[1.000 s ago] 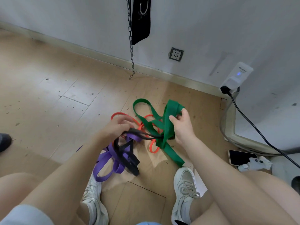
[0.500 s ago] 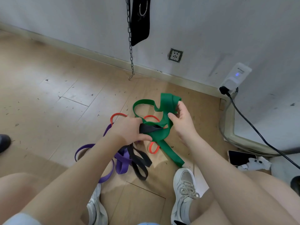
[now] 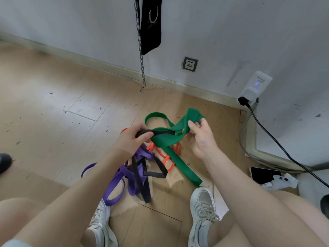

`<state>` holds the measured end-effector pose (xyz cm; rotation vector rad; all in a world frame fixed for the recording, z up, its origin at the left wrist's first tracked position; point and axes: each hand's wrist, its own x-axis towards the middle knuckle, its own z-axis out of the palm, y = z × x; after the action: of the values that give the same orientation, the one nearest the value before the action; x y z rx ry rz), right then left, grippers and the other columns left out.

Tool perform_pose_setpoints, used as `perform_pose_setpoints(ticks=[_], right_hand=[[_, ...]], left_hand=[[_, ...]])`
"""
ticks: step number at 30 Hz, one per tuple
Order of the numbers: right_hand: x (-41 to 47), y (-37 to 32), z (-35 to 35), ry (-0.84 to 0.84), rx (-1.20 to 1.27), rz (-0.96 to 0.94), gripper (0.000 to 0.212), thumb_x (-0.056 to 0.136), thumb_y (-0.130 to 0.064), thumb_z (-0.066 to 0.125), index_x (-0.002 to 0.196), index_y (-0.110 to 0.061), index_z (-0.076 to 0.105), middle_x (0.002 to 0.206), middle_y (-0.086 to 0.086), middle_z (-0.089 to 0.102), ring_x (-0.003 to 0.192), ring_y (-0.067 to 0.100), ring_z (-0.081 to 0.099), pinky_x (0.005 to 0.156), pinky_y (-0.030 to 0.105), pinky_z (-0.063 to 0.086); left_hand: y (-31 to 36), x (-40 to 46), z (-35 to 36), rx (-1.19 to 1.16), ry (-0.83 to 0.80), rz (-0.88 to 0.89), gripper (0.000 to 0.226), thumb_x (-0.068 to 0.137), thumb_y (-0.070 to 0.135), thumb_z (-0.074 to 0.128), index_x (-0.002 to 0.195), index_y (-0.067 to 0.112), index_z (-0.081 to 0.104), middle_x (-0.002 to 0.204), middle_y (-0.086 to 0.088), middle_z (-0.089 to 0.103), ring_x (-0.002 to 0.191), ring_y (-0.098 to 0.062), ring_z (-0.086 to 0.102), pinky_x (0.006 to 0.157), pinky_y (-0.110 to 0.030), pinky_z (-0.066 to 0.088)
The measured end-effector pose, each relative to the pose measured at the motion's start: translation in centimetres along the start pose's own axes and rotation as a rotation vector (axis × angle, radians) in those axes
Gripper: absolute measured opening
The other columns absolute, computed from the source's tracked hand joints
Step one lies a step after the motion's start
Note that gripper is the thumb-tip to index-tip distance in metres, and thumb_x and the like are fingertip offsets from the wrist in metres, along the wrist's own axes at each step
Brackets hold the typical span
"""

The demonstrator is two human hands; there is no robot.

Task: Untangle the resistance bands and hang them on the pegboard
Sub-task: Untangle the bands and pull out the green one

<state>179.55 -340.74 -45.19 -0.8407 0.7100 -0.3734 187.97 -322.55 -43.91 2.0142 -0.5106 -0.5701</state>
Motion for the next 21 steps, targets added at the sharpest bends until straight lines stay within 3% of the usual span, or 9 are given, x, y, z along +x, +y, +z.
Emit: perform_pose_setpoints(ticks=[2, 5, 9, 13, 16, 19, 21], right_hand=[[-0.1, -0.2, 0.0, -0.067, -0.111, -0.007, 0.031, 0.096, -0.001, 0.042, 0.123, -0.015, 0.046, 0.105, 0.004, 0.061, 0.075, 0.013, 0.065, 0.054, 0.024, 0.052], [-0.5, 0.1, 0.0, -0.184, -0.232, 0.067, 0.042, 0.097, -0.010, 0.044, 0.136, -0.026, 0.039, 0.121, 0.005, 0.059, 0.087, 0.019, 0.066, 0.065, 0.032, 0.057], [-0.9, 0.9, -0.1, -0.303, -0.314, 0.173, 0.048, 0.092, -0.007, 0.052, 0.135, -0.027, 0.041, 0.127, 0.012, 0.057, 0.106, 0.031, 0.063, 0.080, 0.048, 0.056], [-0.8, 1.7, -0.9, -0.336, -0.480, 0.112, 0.068, 0.086, 0.008, 0.054, 0.139, -0.032, 0.038, 0.122, 0.004, 0.060, 0.101, 0.022, 0.066, 0.076, 0.037, 0.056], [-0.6, 1.7, -1.7, -0.327, -0.746, 0.000, 0.076, 0.084, 0.008, 0.056, 0.144, -0.032, 0.031, 0.133, -0.004, 0.054, 0.110, 0.010, 0.060, 0.087, 0.032, 0.053], [-0.2, 1.3, -3.2, -0.317, -1.063, -0.078, 0.082, 0.082, 0.012, 0.050, 0.147, -0.031, 0.026, 0.146, -0.008, 0.038, 0.131, 0.009, 0.039, 0.107, 0.032, 0.037], [0.0, 1.3, -4.2, -0.240, -0.998, -0.048, 0.079, 0.081, 0.016, 0.050, 0.146, -0.026, 0.030, 0.144, -0.001, 0.044, 0.129, 0.013, 0.043, 0.107, 0.034, 0.038]], left_hand=[[0.2, 0.1, 0.0, -0.005, -0.024, 0.016, 0.007, 0.085, 0.022, 0.064, 0.084, 0.020, 0.057, 0.077, -0.003, 0.065, 0.067, -0.012, 0.061, 0.067, -0.026, 0.051], [0.7, 0.0, 0.4, -0.033, -0.103, -0.024, 0.018, 0.079, 0.025, 0.071, 0.088, 0.019, 0.056, 0.080, -0.003, 0.064, 0.070, -0.013, 0.061, 0.066, -0.024, 0.052], [0.3, 0.2, 0.3, -0.010, 0.018, -0.044, 0.025, 0.084, 0.035, 0.063, 0.096, 0.014, 0.059, 0.077, -0.001, 0.063, 0.065, -0.010, 0.059, 0.064, -0.023, 0.050], [-0.2, 0.1, 0.2, -0.035, -0.036, -0.012, 0.020, 0.087, 0.035, 0.060, 0.102, 0.021, 0.057, 0.091, 0.001, 0.066, 0.085, -0.014, 0.063, 0.077, -0.027, 0.053], [0.2, -0.2, 0.6, -0.010, -0.022, 0.075, 0.014, 0.091, 0.029, 0.057, 0.103, 0.023, 0.058, 0.092, 0.004, 0.064, 0.086, -0.010, 0.060, 0.075, -0.023, 0.047], [1.2, 0.1, -1.2, -0.420, 0.233, 0.006, 0.017, 0.097, 0.027, 0.044, 0.087, 0.021, 0.056, 0.080, 0.001, 0.063, 0.087, -0.021, 0.060, 0.085, -0.033, 0.046], [1.5, 0.9, -3.9, -0.621, 0.324, -0.038, 0.024, 0.098, 0.025, 0.045, 0.077, 0.018, 0.053, 0.069, 0.000, 0.059, 0.082, -0.023, 0.058, 0.086, -0.035, 0.045]])
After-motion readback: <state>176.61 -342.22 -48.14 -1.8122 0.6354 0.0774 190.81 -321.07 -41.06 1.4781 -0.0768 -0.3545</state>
